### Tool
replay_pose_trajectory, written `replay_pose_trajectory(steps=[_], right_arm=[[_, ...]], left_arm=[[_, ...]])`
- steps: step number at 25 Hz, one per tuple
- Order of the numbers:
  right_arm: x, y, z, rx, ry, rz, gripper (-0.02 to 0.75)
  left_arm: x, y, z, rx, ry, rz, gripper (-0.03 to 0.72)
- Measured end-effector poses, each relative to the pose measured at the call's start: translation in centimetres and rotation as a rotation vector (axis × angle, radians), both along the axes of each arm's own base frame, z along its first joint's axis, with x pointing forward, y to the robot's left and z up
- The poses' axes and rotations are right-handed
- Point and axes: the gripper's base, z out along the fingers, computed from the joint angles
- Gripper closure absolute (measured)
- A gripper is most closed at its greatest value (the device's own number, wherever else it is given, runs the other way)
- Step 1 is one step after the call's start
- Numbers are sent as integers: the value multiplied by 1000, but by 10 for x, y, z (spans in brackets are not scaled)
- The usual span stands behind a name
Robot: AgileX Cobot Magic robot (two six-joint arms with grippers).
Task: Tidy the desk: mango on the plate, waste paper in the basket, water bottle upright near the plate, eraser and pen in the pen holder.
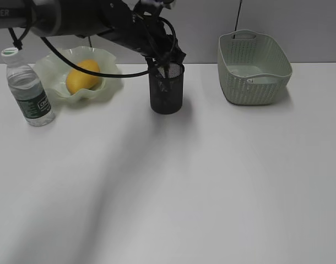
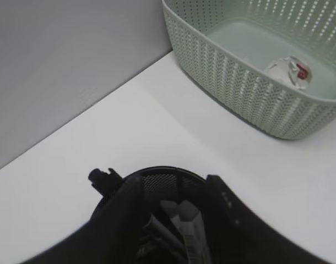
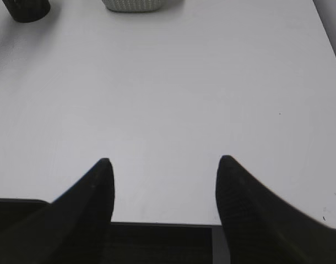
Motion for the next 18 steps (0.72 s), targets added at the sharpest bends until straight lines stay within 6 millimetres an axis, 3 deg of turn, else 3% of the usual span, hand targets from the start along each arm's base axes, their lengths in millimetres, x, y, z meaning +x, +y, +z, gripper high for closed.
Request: replay_pose_trajectory(steps=[5, 10, 18], right_arm=[[0, 0, 0, 0, 0, 0, 272], [0, 0, 0, 0, 0, 0, 272], [0, 0, 0, -1, 0, 0, 272]], left_arm=[[-17, 4, 33, 4, 49, -52, 376], [-47, 13, 70, 12, 205, -99, 251], [-87, 42, 91, 172, 539, 18, 206]])
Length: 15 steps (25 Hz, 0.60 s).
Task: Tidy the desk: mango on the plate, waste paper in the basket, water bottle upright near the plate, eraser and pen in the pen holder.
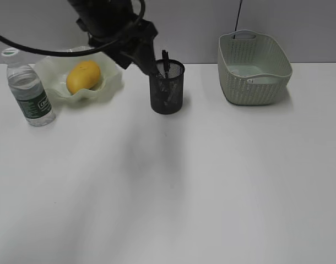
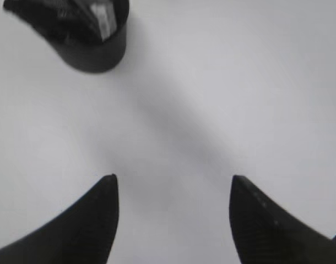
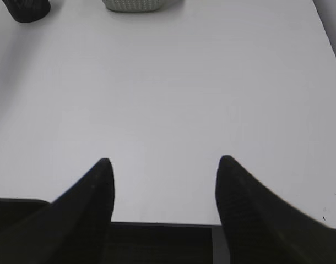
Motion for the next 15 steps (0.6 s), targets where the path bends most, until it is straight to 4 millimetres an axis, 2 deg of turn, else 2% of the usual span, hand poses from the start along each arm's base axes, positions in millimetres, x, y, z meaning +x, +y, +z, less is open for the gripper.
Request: replay_pose_trajectory(steps=[4, 8, 11, 15], right_arm=[[0, 0, 0, 0, 0, 0, 272], [0, 0, 0, 0, 0, 0, 272], [0, 0, 0, 0, 0, 0, 272], [0, 0, 0, -1, 0, 1, 272]], left_arm=[[-5, 15, 8, 106, 4, 87, 206], [-13, 26, 23, 119, -24, 155, 206], [-29, 36, 32, 121, -30, 166, 209], [-64, 59, 35, 153, -16, 187, 235]])
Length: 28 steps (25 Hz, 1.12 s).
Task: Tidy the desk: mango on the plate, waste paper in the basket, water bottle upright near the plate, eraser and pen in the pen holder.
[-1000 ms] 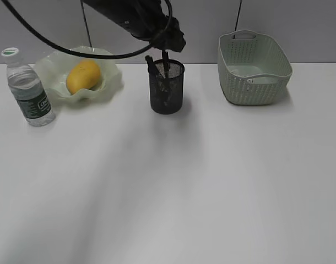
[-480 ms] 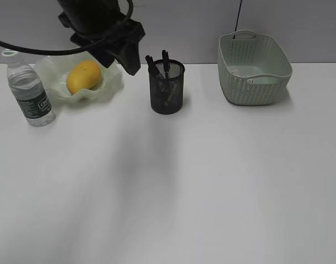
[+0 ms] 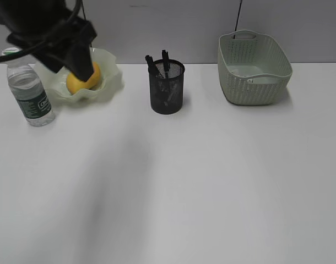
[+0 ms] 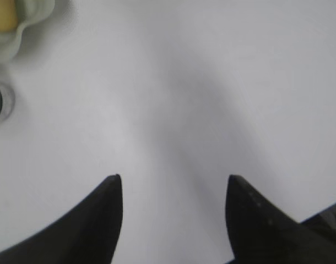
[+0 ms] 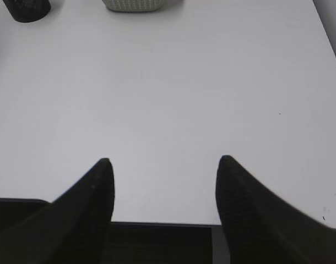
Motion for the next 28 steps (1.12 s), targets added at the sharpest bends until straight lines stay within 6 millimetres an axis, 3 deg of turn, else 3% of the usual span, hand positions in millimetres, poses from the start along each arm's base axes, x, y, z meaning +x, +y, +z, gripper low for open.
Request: replay_pose_trajectory(steps=[5, 12, 16, 23, 28], right_arm=[[0, 0, 0, 0, 0, 0, 272], [0, 0, 0, -1, 0, 0, 272], [0, 0, 0, -1, 0, 0, 272], [0, 0, 0, 6, 0, -4, 272], [0, 0, 0, 6, 0, -6, 272]], left_arm=[[-55, 38, -5, -14, -18, 38, 240], [-120, 115, -20, -37, -70, 239, 241], [-165, 144, -19, -75, -177, 335, 241], [-246, 163, -21, -199, -462, 366, 241], [-285, 170, -30, -261, -614, 358, 241]])
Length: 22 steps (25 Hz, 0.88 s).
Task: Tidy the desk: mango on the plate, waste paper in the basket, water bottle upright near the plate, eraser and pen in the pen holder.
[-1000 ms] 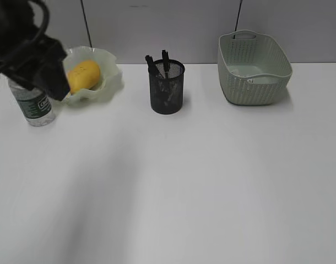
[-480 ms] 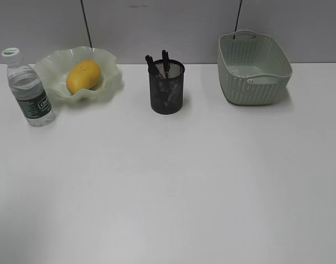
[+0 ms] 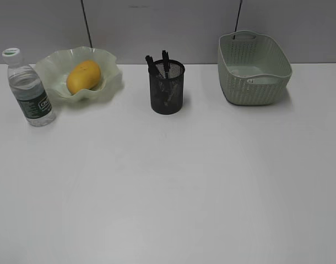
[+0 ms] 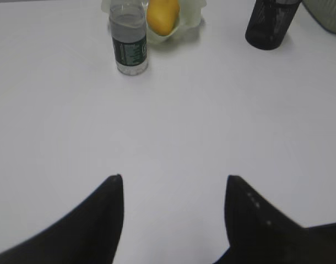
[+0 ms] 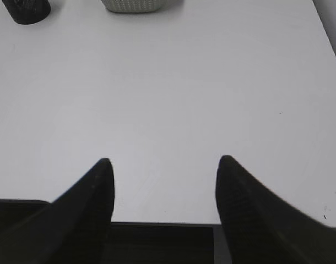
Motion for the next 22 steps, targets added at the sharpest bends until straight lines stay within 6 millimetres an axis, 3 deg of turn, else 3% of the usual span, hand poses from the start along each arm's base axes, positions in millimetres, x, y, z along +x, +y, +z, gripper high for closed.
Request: replay_pose_trajectory(steps=[6, 14, 22], right_arm=[[2, 0, -4, -1, 6, -1, 272], [4, 1, -3, 3, -18, -1, 264], [9, 1, -6, 28, -37, -19, 258]], left_arm=[[-18, 5, -3, 3, -80, 12, 241], [-8, 3, -25, 10, -22, 9, 241], [-7, 2, -26, 5, -26, 6, 241]])
